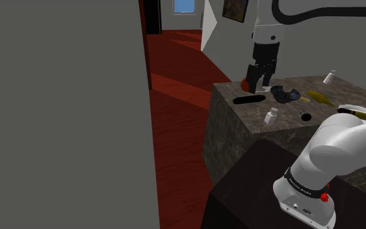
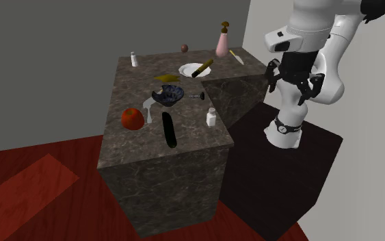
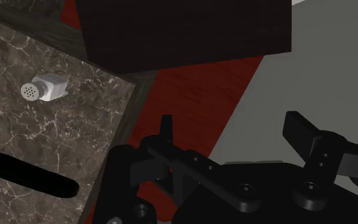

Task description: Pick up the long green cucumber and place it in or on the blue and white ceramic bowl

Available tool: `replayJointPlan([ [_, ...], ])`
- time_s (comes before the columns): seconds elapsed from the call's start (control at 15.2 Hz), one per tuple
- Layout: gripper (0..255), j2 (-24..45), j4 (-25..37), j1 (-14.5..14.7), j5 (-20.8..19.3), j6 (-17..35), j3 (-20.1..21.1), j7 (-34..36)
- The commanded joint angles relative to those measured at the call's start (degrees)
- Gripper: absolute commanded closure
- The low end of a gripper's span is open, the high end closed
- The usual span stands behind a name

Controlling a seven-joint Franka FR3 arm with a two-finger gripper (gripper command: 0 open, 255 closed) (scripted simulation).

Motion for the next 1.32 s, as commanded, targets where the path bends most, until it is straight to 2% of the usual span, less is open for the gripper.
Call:
replayJointPlan([
  [0.0, 0, 0.0, 0.0, 0.0, 0.0, 0.0, 0.0, 0.0],
  [0.59, 0, 1.0, -6.9, -1.3, -11.4, 8.8, -12.0, -20.8],
  [0.99, 0, 7.0, -7.5, -1.8, -18.0, 17.0, -20.6, -34.2],
  [1.25, 0, 13.3, -6.0, -1.3, -20.8, 23.1, -26.4, -43.0],
])
